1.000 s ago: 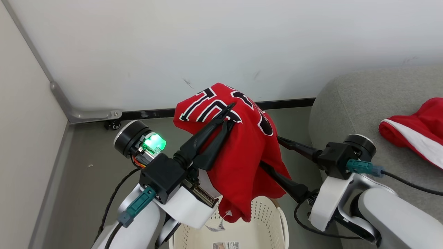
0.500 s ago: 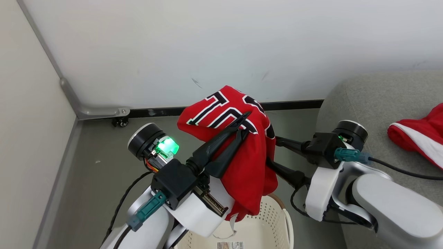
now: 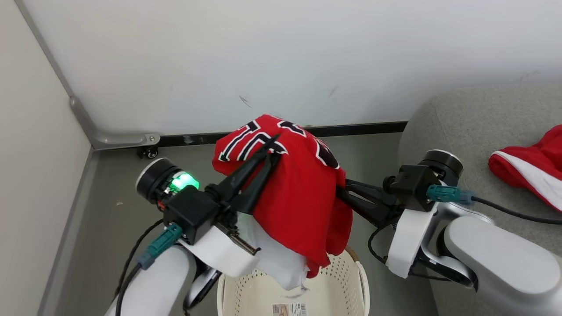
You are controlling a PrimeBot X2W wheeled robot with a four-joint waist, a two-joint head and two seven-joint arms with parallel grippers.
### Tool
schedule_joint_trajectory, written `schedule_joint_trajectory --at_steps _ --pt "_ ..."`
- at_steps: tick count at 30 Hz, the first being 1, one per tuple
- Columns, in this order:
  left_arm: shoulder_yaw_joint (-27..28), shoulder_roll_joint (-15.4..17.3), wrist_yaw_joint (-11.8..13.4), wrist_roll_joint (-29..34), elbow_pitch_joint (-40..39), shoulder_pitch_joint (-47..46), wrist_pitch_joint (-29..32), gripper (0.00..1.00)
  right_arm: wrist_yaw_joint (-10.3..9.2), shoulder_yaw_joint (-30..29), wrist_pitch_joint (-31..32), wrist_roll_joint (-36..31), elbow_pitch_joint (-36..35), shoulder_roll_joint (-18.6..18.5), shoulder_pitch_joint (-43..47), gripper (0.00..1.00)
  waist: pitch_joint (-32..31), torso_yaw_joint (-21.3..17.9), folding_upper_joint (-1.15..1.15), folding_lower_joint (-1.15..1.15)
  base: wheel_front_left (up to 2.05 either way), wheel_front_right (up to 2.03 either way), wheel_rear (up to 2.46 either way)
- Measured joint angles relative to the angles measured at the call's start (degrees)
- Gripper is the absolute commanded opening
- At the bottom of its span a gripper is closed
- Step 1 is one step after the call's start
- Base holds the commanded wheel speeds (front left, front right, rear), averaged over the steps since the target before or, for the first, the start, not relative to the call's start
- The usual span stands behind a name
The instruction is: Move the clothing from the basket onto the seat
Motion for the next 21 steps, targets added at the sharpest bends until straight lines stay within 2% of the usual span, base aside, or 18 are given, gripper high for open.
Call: schedule_joint_trajectory --at_steps 6,15,16,17,18,19,21 --pt "3.33 1.54 0.02 -1.69 5.24 1.83 0.01 0.0 0.0 -1.57 -3.08 3.75 -0.07 -0.87 0.82 0.0 0.16 -1.09 0.0 0.0 0.0 0.0 0.0" --pt "5.05 0.58 0.05 -4.75 8.67 2.69 0.01 0.0 0.01 -7.7 -9.04 9.83 -0.02 -0.42 4.72 0.0 0.42 -3.17 0.0 0.0 0.0 0.0 0.0" --pt "5.16 0.51 0.01 -4.94 8.84 2.92 0.01 0.06 0.02 -8.24 -9.53 10.18 0.16 -0.23 5.06 0.0 0.46 -3.4 0.0 0.0 0.0 0.0 0.0" --pt "5.16 0.46 0.0 -4.97 9.03 3.23 0.01 0.28 0.04 -8.93 -10.07 10.44 0.37 -0.05 5.27 0.0 0.51 -3.63 0.0 0.0 0.0 0.0 0.0" --pt "5.2 0.31 -0.01 -5.13 9.32 3.48 0.01 0.58 0.08 -9.83 -10.61 10.8 0.48 0.09 5.65 0.0 0.55 -3.86 0.0 0.0 0.0 0.0 0.0" --pt "5.27 0.11 -0.02 -5.52 9.55 3.59 0.01 1.0 0.09 -10.63 -10.85 11.12 0.62 0.24 5.94 0.0 0.59 -4.1 0.0 0.0 0.0 0.0 0.0" --pt "5.86 -0.24 0.01 -6.19 9.84 3.59 0.01 1.0 0.07 -12.3 -11.38 11.7 0.98 0.24 6.05 0.0 0.67 -4.56 0.0 0.0 0.0 0.0 0.0"
